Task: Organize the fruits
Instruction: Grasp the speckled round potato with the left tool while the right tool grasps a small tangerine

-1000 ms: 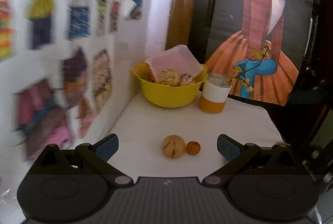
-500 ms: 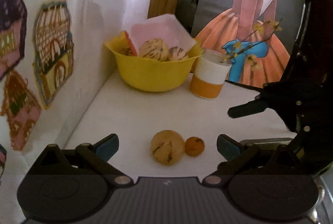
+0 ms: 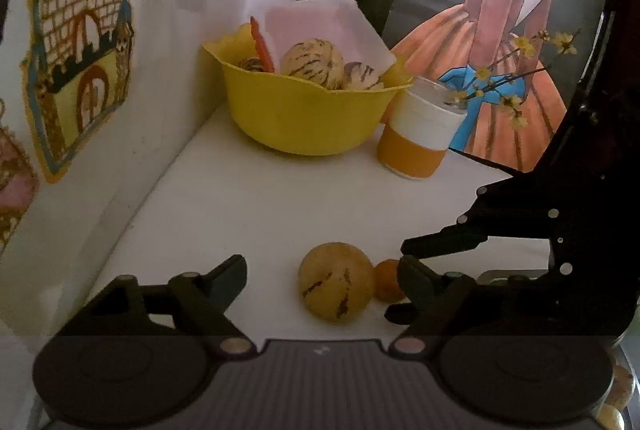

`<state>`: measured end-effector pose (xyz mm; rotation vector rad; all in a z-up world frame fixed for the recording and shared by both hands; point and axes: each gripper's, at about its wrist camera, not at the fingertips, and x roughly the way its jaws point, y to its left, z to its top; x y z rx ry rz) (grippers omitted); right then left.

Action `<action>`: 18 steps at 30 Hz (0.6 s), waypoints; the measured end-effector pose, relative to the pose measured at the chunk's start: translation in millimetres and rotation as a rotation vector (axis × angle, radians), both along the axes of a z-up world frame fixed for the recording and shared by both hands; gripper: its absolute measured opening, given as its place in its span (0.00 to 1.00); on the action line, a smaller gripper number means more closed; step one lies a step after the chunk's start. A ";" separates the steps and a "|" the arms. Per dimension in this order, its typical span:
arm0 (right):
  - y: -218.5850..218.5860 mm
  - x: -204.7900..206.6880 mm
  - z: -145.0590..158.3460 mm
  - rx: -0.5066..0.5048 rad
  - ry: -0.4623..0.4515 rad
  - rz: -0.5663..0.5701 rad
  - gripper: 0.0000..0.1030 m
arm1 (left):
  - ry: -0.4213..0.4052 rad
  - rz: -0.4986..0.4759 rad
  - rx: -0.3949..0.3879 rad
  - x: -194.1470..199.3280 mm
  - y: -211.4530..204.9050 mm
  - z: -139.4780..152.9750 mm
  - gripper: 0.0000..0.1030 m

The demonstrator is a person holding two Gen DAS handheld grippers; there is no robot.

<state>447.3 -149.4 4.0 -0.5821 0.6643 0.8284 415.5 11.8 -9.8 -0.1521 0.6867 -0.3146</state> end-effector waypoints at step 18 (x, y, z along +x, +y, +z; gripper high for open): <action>0.1 8.5 -1.7 0.002 0.026 0.003 0.29 | 0.063 -0.007 -0.048 12.9 -5.5 -8.8 0.46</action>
